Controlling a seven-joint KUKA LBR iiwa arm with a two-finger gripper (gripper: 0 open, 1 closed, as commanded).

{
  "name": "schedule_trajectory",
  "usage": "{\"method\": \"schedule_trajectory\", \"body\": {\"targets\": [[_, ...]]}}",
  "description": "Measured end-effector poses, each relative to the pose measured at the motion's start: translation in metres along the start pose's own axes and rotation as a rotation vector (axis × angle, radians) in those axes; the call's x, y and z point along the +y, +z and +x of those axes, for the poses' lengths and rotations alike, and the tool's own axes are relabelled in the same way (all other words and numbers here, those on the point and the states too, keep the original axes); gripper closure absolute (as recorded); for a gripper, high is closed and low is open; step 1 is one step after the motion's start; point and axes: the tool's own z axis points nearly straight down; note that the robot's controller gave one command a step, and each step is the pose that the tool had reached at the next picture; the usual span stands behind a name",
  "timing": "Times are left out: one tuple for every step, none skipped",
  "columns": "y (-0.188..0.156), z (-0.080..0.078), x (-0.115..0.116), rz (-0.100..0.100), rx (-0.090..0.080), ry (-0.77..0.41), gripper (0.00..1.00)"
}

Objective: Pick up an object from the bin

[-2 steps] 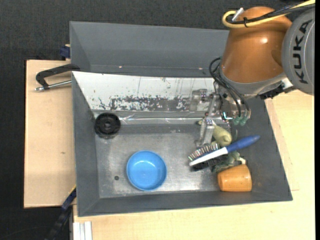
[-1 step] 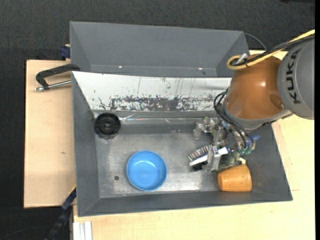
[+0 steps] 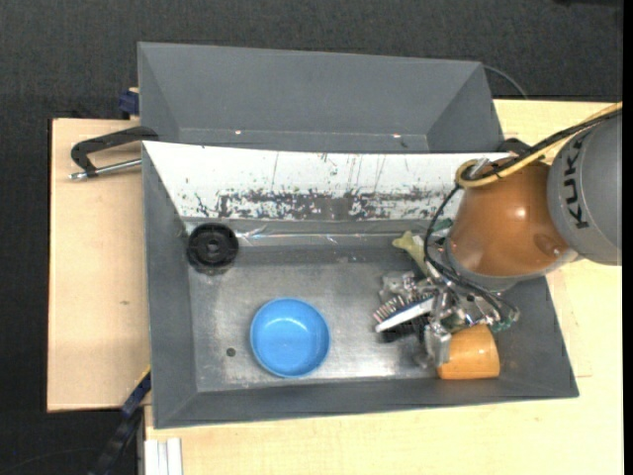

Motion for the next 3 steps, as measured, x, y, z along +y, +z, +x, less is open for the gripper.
{"method": "schedule_trajectory", "body": {"targets": [[-0.001, -0.001, -0.001, 0.003, -0.003, -0.001, 1.0], [-0.13, 0.0, -0.011, 0.01, -0.013, 0.04, 1.0], [-0.327, -0.018, -0.029, 0.013, -0.015, -0.004, 1.0]]}}
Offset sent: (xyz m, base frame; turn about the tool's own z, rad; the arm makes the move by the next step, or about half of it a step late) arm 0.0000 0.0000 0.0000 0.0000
